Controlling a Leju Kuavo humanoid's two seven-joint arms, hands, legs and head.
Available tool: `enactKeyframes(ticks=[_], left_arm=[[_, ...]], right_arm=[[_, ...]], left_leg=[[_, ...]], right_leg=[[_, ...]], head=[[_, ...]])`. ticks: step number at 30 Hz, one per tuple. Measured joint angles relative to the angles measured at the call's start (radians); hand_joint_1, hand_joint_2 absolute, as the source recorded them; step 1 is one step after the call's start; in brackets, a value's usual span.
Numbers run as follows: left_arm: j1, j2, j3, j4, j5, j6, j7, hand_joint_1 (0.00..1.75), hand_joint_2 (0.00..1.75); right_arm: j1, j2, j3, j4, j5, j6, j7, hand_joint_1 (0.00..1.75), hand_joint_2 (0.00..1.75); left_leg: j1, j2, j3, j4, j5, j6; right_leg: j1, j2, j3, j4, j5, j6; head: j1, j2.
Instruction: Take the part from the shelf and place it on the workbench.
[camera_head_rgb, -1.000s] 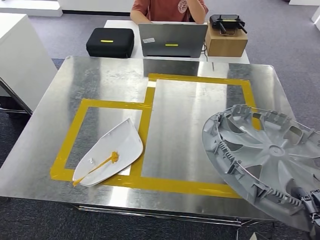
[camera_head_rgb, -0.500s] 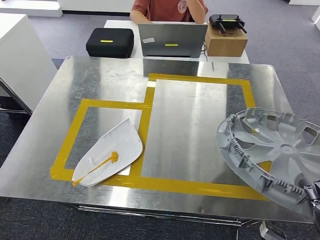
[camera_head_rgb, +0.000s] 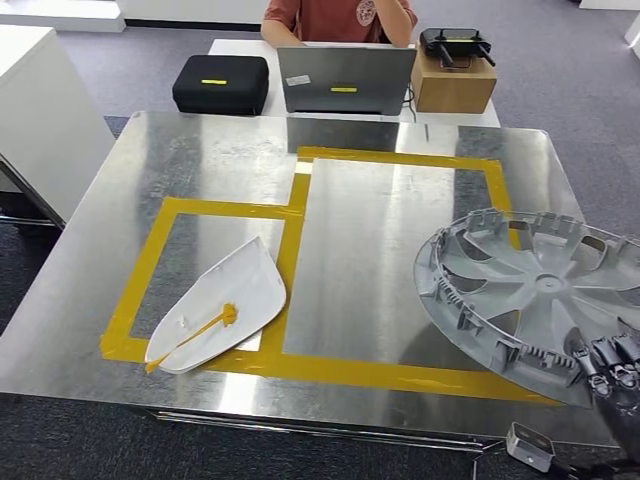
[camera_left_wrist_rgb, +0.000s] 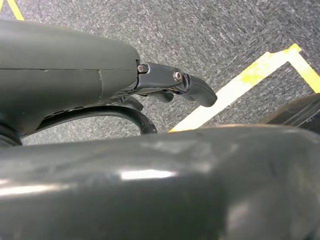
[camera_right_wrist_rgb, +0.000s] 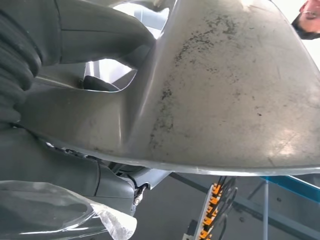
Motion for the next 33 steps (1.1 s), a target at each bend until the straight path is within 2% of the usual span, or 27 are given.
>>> enactKeyframes(ticks=[23,33], left_arm=[[0.0,0.002,0.0,0.006,-0.019,0.032,0.014,0.0,0.0],[0.0,0.008,0.0,0.006,-0.047,0.039,0.03,0.0,0.0]], right_arm=[[-0.01,0.009,-0.037,0.088,0.0,0.0,-0.046,1.75,1.75],[-0.05,0.02,-0.022,0.12,0.0,0.0,-0.027,1.75,1.75]], left_leg=[[0.0,0.0,-0.001,0.0,0.0,0.0],[0.0,0.0,-0.001,0.0,0.0,0.0]], right_leg=[[0.0,0.0,-0.001,0.0,0.0,0.0],[0.0,0.0,-0.001,0.0,0.0,0.0]], head=[[0.0,0.0],[0.0,0.0]])
